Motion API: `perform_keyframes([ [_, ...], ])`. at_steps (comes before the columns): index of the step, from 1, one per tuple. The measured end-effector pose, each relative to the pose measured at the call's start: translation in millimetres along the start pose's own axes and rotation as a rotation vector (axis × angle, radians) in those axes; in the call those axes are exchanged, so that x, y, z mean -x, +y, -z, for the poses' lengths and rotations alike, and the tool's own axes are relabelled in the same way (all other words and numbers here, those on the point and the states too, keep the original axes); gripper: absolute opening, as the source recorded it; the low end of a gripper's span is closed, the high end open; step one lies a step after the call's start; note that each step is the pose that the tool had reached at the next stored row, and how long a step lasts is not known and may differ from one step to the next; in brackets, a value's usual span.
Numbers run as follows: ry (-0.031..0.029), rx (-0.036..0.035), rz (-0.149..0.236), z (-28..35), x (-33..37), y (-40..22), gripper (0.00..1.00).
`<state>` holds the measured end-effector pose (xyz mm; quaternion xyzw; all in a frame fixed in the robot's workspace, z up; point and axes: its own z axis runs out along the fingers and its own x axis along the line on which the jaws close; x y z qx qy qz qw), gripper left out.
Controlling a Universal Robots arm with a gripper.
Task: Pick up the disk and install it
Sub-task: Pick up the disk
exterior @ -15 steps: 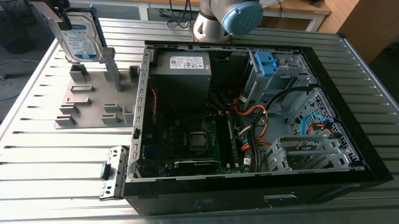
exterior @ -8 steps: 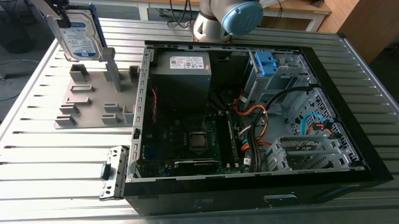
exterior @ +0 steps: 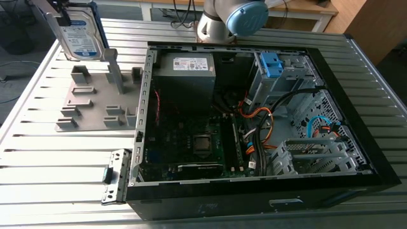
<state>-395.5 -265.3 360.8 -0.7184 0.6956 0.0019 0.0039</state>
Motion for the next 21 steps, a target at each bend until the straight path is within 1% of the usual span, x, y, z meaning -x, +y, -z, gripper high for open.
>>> perform_keyframes([
  [11,0.0,0.0,0.0,7.4,0.1,0.0,0.36],
  [21,0.0,0.0,0.0,16.9,0.1,0.0,0.36],
])
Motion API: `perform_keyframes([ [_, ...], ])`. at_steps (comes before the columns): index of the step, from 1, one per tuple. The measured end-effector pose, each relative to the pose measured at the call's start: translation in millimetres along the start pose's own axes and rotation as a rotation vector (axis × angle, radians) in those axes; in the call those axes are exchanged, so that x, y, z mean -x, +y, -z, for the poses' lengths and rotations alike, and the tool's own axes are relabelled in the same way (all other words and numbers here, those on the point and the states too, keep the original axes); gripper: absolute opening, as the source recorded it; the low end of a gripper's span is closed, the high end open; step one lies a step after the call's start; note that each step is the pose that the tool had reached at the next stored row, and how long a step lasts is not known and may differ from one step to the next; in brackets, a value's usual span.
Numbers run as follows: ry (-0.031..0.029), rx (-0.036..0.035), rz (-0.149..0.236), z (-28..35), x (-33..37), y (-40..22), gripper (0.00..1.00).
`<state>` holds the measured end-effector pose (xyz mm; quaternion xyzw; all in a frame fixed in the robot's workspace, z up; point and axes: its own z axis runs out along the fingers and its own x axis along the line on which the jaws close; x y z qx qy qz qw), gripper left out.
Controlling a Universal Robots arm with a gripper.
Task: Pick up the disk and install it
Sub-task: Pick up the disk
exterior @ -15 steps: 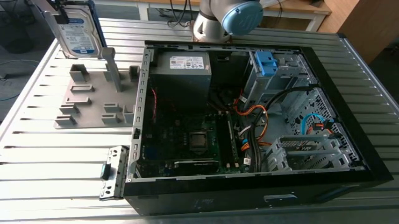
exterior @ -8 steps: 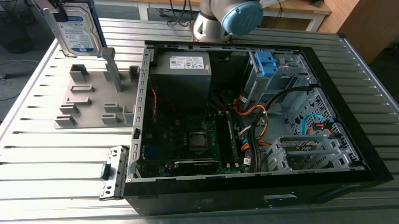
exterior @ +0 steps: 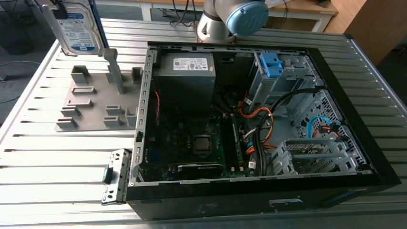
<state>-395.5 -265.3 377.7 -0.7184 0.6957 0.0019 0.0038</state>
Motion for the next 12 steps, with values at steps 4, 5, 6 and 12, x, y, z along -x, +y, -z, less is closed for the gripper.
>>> perform_keyframes([
  [4,0.0,0.0,0.0,3.9,0.0,0.0,0.36],
  [5,0.0,0.0,0.0,4.8,0.0,0.0,0.36],
  [6,0.0,0.0,0.0,5.6,0.0,0.0,0.36],
  [12,0.0,0.0,0.0,10.7,0.1,0.0,0.36],
])
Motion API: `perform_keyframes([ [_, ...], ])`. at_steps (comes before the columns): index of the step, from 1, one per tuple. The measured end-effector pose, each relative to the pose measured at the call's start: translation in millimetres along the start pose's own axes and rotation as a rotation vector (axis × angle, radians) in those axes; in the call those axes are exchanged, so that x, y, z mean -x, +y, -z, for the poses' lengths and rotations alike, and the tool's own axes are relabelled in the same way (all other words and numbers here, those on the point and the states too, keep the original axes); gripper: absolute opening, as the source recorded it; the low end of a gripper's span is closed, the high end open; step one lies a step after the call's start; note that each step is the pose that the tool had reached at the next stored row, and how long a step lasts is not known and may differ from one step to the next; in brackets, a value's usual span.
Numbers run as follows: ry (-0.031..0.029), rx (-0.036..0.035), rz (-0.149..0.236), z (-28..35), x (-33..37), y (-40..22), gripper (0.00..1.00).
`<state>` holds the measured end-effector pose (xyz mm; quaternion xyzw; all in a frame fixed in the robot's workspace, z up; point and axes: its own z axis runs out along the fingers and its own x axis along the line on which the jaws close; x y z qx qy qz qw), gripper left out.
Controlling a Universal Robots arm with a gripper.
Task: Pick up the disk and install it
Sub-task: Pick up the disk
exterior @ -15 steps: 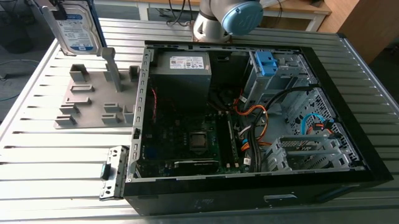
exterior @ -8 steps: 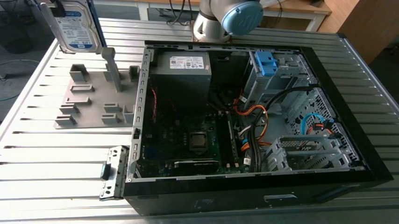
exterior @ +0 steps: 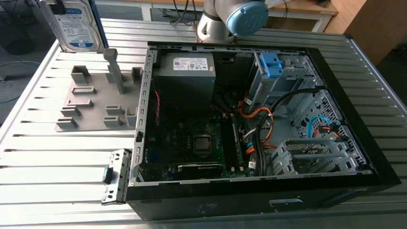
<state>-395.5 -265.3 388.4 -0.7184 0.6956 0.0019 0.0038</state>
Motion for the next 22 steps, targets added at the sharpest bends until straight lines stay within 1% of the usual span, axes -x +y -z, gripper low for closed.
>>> perform_keyframes([
  [22,0.0,0.0001,0.0,18.5,0.2,0.0,0.36],
])
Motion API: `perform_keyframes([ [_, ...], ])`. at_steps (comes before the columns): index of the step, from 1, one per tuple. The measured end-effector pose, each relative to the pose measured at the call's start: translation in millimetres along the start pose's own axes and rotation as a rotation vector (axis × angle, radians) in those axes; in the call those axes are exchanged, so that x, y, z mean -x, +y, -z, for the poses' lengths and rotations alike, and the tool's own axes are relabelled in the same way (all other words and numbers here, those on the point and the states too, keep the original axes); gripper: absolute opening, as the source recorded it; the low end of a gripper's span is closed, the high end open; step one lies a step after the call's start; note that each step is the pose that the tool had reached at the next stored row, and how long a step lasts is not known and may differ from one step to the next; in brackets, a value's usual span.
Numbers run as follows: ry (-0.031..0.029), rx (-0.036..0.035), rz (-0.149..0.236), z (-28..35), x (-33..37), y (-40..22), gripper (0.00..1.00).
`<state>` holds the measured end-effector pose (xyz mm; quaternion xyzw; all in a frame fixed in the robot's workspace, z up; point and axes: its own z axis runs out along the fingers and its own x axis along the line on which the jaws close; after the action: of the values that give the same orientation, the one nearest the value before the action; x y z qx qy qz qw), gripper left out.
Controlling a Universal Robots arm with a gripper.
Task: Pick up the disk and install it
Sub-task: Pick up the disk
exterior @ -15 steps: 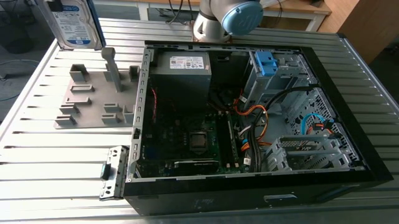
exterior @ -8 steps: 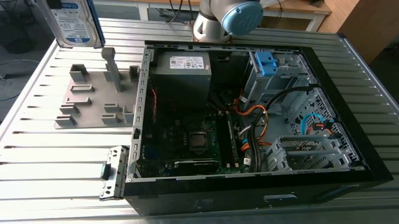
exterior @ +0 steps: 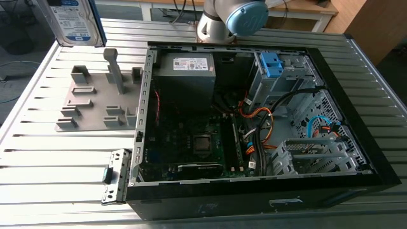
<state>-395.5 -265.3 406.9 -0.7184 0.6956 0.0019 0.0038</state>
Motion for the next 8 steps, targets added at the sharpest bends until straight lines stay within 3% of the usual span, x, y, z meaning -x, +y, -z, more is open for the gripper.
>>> perform_keyframes([
  [8,0.0,0.0,0.0,7.1,0.1,0.0,0.36],
])
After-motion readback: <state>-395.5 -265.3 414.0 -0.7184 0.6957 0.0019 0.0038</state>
